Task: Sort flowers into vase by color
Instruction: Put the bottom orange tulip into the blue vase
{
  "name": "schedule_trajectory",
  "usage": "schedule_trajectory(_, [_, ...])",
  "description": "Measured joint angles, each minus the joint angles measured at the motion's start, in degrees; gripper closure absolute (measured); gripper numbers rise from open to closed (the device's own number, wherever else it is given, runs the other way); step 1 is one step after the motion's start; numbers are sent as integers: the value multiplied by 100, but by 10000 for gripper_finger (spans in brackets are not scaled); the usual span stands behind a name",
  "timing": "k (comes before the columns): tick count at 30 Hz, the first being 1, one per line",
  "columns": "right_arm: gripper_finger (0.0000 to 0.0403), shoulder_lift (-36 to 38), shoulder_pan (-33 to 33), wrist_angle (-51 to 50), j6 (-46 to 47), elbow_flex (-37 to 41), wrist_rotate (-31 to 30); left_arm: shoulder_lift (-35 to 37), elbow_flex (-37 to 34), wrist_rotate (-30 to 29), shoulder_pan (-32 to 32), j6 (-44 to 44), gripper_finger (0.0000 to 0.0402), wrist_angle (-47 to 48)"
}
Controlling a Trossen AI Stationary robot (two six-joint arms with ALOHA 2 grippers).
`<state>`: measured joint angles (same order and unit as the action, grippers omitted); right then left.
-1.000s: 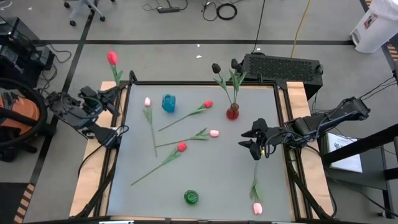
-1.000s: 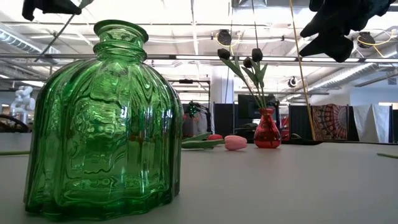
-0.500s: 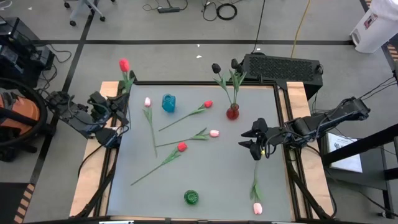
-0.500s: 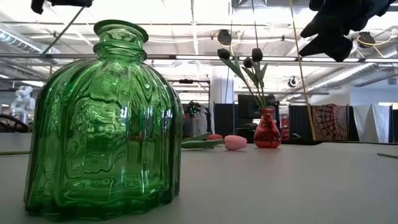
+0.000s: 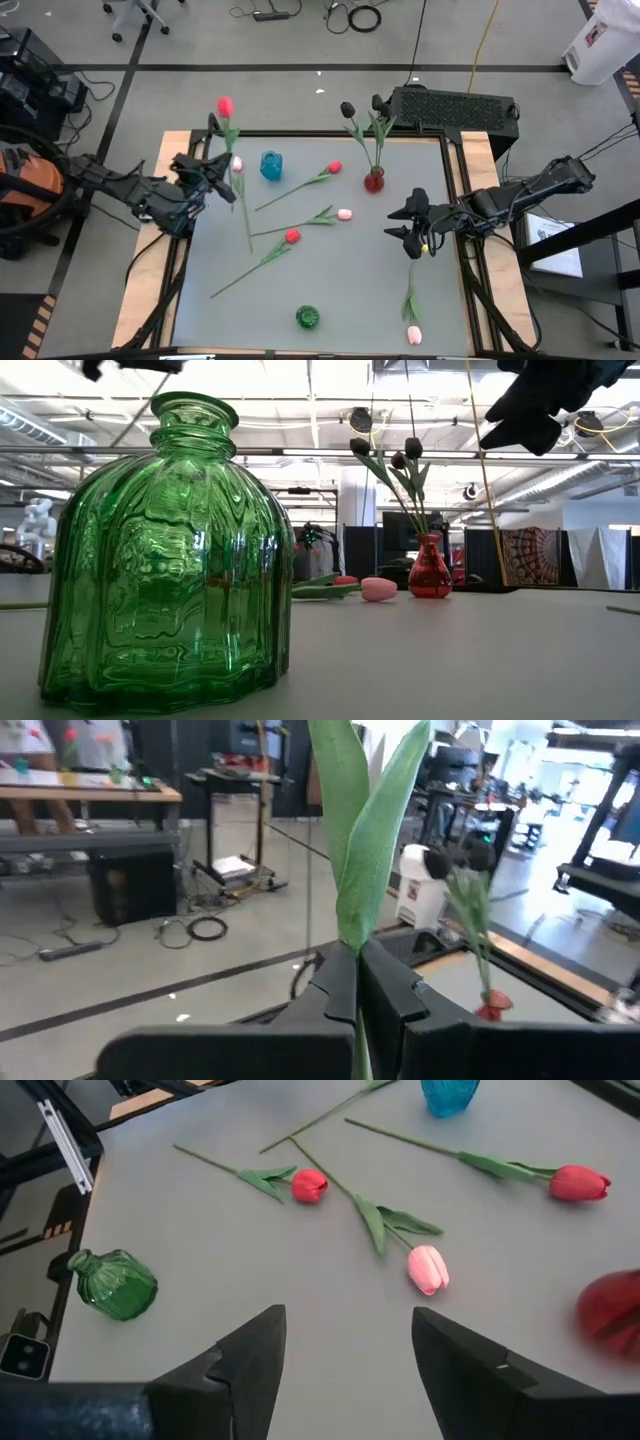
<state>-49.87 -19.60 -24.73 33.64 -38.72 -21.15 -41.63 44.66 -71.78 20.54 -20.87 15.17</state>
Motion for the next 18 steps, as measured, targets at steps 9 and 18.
schedule_trajectory(9, [193, 1, -1, -52, -30, 0, 0, -762, 0, 2112, -1725, 1547, 400, -2123])
schedule_trajectory(18, [193, 0, -2, -50, -30, 0, 0, -1111, 0, 4018, -3382, 1697, 400, -2736])
